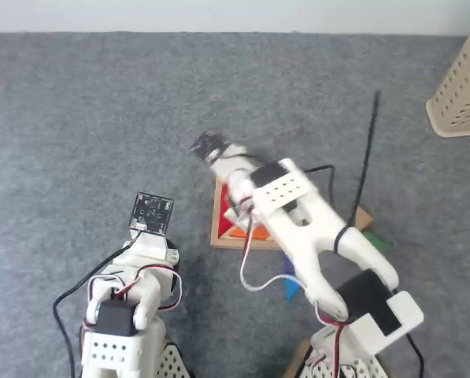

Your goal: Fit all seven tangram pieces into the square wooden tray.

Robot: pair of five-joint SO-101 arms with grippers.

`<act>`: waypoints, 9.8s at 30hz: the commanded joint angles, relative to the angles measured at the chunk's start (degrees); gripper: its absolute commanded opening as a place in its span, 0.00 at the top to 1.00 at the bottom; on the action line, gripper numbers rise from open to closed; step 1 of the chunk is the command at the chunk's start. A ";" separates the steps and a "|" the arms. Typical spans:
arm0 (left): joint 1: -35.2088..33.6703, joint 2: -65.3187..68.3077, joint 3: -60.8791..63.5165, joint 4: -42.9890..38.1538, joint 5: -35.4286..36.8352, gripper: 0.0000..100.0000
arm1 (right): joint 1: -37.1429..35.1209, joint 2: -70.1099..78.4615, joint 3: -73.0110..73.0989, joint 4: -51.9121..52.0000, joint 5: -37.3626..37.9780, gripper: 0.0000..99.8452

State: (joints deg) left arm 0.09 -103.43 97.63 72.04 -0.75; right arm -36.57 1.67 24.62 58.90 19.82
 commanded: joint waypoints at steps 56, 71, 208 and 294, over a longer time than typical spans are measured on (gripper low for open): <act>-0.35 -1.23 -1.10 0.35 0.44 0.99 | 43.03 -20.18 14.24 7.60 -0.35 0.83; -0.35 -1.23 -1.10 0.35 0.44 0.99 | 42.33 7.87 -3.34 6.46 1.49 0.80; -0.35 -1.23 -1.10 0.35 0.44 0.99 | 36.88 0.48 7.03 3.56 17.23 0.80; -0.35 -1.23 -1.10 0.35 0.44 0.99 | 6.90 13.58 -16.18 11.65 22.86 0.90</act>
State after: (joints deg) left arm 0.09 -103.43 97.63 72.04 -0.75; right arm -30.51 15.74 11.52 69.54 43.47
